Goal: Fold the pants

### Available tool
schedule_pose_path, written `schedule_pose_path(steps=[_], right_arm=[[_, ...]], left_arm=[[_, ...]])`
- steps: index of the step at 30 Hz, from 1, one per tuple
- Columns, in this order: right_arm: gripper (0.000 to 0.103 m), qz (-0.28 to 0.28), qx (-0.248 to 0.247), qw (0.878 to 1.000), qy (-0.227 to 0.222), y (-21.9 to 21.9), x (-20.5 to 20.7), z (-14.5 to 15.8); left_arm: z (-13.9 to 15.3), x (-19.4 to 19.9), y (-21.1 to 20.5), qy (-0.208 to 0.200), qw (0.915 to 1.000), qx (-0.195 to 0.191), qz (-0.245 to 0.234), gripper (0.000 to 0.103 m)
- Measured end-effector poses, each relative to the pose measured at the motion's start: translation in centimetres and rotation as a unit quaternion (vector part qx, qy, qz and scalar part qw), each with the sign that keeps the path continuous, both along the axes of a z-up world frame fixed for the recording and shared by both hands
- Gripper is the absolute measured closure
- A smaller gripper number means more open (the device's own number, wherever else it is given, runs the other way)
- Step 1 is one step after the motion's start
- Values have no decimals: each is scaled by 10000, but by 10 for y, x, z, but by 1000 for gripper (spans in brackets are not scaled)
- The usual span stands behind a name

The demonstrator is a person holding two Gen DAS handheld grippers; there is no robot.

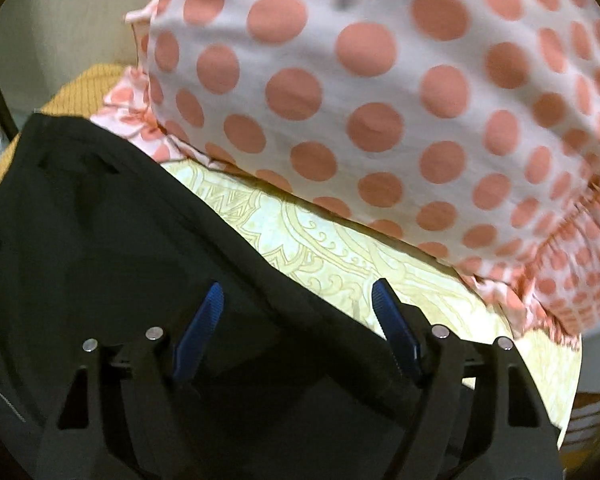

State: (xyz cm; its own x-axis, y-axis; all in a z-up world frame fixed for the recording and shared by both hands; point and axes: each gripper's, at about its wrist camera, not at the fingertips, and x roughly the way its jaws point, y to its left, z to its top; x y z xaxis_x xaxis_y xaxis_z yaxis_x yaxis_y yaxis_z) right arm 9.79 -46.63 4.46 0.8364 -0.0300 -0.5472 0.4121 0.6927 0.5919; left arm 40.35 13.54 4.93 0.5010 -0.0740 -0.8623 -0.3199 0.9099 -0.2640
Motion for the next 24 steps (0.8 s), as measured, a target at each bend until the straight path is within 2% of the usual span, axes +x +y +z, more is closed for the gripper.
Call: schedule_pose_path(steps=[1,2,3,5,7,10,13,16,19,21,24], right_arm=[[94,4,-20,10000,-3,0,1,0],[94,14,-40,10000,-10,0,2,1],[94,22,-58,10000,-17,-1,4,1],[94,34,-81,10000,-34,-1,6,2],[94,47,-49,10000,-51,-2,9,1],[94,60,-53,9999,-79,-4,11,2],[94,43,-89,9998,-161,-8,11,6],[94,-27,-118,9996,-250,-13,7,12],[94,-123,-151,9994,-303,-20,1,17],[94,-180,-150,9992,-327,-24,-4,20],[94,-249,-216,9990,-311,-28,-13,22]], left_arm=[[-3,3,1,36,10000,-9,42,33],[-5,6,3,61,9999,-26,81,44],[-8,8,6,96,9998,-91,155,50],[-17,10,15,154,9988,-335,309,83],[-21,7,25,161,9975,-521,449,95],[-16,-13,36,-8,9961,-714,517,98],[8,-48,37,-440,9965,-559,435,98],[41,-107,33,-1076,9930,-362,339,98],[59,-172,21,-1566,9869,-227,316,98],[70,-215,18,-1823,9828,-77,290,98],[67,-276,13,-1937,9803,-85,373,98]])
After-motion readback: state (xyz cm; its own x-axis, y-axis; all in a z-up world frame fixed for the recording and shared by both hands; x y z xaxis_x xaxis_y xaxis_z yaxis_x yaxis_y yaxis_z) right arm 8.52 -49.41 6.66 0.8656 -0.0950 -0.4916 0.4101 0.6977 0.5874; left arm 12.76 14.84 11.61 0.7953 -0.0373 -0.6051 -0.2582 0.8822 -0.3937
